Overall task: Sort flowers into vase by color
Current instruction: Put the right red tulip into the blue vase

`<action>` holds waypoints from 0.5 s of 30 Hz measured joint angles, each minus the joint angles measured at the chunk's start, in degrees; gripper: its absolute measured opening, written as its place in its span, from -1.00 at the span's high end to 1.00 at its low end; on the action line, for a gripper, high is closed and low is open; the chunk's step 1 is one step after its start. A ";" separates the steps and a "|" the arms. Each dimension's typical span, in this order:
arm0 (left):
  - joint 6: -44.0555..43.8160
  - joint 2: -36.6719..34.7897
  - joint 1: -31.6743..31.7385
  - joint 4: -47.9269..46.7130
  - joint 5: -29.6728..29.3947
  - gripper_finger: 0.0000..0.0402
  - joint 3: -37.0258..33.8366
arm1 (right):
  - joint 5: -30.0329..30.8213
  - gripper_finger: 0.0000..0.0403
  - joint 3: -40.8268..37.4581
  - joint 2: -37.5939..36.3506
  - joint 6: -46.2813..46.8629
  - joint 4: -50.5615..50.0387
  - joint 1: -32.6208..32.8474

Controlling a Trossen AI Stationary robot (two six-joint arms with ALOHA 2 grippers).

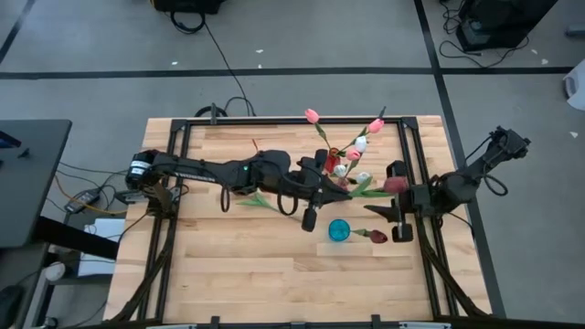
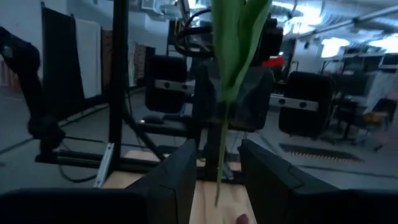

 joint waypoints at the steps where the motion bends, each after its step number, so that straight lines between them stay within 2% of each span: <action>1: -0.04 0.00 -0.01 0.72 -0.01 0.92 0.01 | 0.41 0.32 0.00 0.64 -1.09 1.30 0.03; 7: 0.14 0.00 -0.01 1.26 -0.76 0.92 0.02 | 1.06 0.31 0.00 3.94 -5.66 9.77 -0.79; 15: 0.45 0.00 -0.01 0.69 -0.74 0.92 0.02 | 1.20 0.31 0.00 5.70 -6.83 14.64 -3.22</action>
